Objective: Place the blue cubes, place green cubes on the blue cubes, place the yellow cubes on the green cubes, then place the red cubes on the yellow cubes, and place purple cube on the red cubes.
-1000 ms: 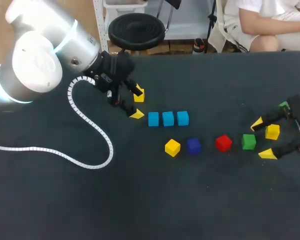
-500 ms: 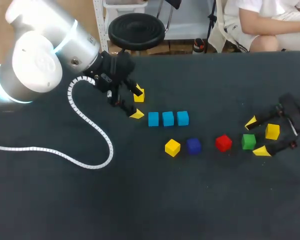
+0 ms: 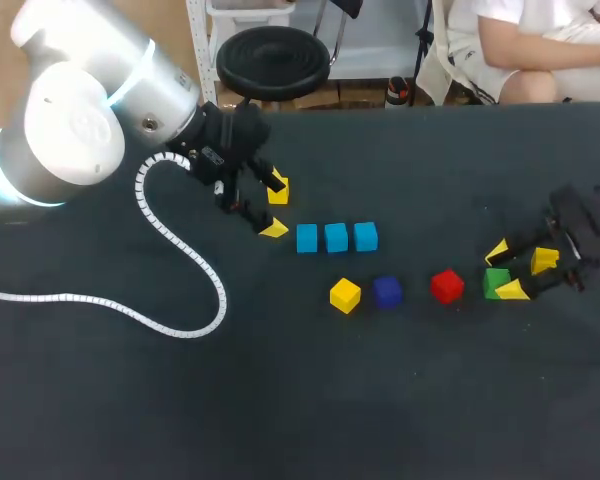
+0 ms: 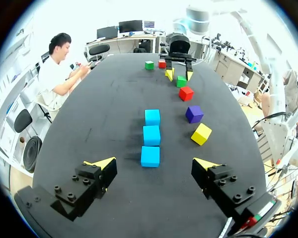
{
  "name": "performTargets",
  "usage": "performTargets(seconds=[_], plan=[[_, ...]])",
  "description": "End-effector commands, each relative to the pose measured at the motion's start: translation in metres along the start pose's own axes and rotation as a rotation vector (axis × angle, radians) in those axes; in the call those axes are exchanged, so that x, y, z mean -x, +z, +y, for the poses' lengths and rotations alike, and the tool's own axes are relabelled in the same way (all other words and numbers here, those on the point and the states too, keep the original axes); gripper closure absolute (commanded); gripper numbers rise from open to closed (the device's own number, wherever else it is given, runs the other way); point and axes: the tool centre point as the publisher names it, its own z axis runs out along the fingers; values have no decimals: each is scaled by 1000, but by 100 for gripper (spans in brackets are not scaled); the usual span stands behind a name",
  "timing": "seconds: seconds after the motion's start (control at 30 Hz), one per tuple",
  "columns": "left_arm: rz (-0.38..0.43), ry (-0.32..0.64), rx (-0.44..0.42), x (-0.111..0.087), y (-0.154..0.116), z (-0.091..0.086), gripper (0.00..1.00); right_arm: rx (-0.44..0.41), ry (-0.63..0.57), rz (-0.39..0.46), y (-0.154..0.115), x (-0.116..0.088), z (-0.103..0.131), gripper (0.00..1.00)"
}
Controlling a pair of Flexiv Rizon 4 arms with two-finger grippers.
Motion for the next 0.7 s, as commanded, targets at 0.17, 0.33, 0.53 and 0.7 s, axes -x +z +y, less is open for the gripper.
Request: performTargets(seconds=[0.17,0.33,0.53,0.7], plan=[[-3,3,1,-1,0,0,0,-26,-26,-15,-11,21,5,100],[-3,3,1,-1,0,0,0,-31,-27,-18,-14,38,6,100],[-3,3,1,-1,0,0,0,-32,-58,-35,-9,66,6,100],[-3,3,1,-1,0,0,0,-7,-85,-35,1,76,3,100]])
